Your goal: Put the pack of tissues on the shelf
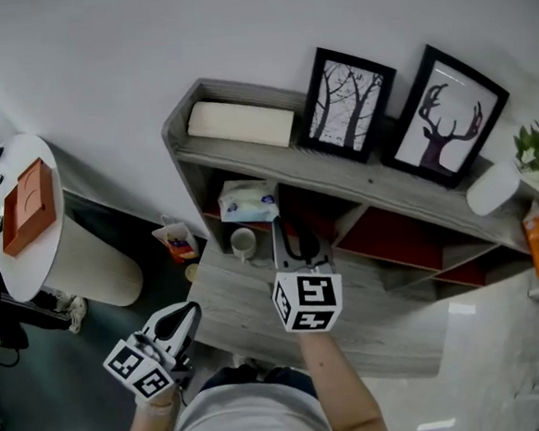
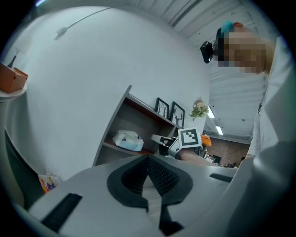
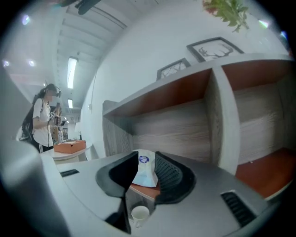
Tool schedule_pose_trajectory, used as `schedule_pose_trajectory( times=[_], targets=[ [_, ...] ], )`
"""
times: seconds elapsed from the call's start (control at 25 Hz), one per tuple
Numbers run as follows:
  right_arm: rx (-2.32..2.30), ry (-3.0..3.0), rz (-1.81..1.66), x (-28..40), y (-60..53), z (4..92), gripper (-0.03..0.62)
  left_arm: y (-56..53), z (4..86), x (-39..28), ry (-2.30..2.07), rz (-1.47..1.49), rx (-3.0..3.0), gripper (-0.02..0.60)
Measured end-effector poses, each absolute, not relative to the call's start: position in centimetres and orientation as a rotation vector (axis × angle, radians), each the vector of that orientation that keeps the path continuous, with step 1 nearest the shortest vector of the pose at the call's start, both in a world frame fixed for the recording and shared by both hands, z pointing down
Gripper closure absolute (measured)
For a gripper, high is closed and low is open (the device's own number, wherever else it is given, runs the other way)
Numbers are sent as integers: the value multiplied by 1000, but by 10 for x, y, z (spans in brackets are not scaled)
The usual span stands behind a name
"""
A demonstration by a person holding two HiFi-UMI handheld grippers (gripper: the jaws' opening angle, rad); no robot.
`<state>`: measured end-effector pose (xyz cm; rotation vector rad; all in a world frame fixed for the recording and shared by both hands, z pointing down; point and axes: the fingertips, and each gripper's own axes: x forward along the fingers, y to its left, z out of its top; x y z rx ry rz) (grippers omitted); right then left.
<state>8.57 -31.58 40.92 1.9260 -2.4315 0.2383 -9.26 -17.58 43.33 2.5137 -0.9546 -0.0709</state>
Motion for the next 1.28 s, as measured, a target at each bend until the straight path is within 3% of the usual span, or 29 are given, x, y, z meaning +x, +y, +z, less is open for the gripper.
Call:
schedule_pose_trajectory(
  times=[0.12,0.28,0.8,1.28],
  targets=[
    [1968,-2448,249,101,-297,396,518,-182,428,-71,-874,-67,2556,566],
    [2009,-2449,231,123,-272,385,537,-189,422,-41,-758,-58,2609,566],
    [2130,-2370,237,178,-181,385,542,-178,409,59,-401,-30,2714,566],
    [2216,-2296,253,208,-123,403,542,-160,405,106,-224,13,2764,566]
  ],
)
